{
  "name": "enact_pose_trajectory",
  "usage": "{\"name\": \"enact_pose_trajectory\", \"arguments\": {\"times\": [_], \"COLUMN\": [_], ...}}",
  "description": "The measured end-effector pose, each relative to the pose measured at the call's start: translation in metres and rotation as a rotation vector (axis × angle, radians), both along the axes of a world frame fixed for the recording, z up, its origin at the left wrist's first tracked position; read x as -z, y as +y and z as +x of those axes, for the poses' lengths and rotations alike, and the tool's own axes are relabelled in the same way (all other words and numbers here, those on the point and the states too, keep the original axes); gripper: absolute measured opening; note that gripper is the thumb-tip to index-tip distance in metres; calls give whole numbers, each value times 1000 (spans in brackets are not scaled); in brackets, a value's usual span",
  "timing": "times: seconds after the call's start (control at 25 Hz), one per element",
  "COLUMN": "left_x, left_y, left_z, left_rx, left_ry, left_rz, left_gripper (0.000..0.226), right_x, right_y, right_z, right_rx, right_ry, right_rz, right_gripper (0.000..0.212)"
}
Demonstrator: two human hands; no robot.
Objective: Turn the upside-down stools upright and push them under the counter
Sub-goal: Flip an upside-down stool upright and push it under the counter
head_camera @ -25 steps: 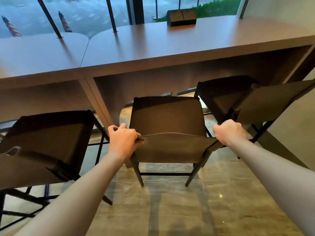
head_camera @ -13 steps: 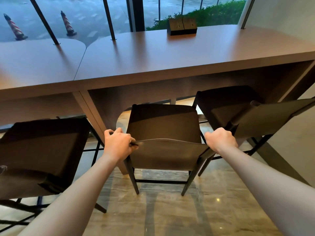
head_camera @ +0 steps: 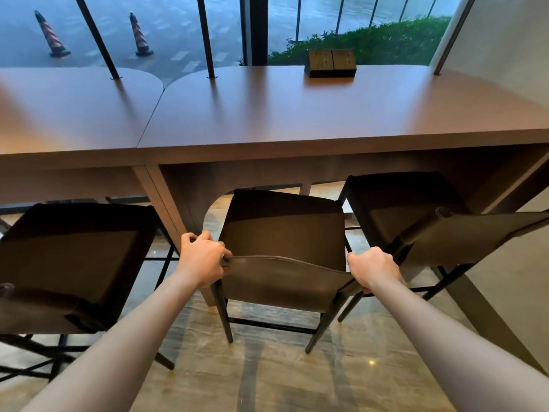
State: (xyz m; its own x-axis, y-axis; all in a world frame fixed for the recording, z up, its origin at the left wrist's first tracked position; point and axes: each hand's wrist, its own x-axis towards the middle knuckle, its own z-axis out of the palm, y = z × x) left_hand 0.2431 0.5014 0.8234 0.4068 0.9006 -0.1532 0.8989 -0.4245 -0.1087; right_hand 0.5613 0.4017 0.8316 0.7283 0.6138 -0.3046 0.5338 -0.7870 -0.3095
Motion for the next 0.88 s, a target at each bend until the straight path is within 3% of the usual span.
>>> {"name": "enact_pose_trajectory", "arguments": {"times": [0.24,0.52,0.6,0.76,0.8,0.88], "left_x": [-24,-34,-38,-50,-54,-58], "left_y": [21,36,36,44,46,47], "left_z": [4,2,3,3,2,1], "left_rx": [133,245,273,304,303,284], "left_ry": [302,418,443,485,496,492], "left_rz": [-238,-257,-282,-356,-375,-394], "left_gripper": [56,39,35,36,37,36], "right_x": [-3,-4,-9,-33,-41,-46], "right_y": [7,9,9,6,5,3], "right_z": [2,1,2,17,22,26], "right_rx": [37,41,5,-348,-504,-804], "right_ry": [9,14,33,347,321,49], "right_rz": [-103,-158,-185,-343,-428,-549], "right_gripper": [28,27,38,69,71,61]}}
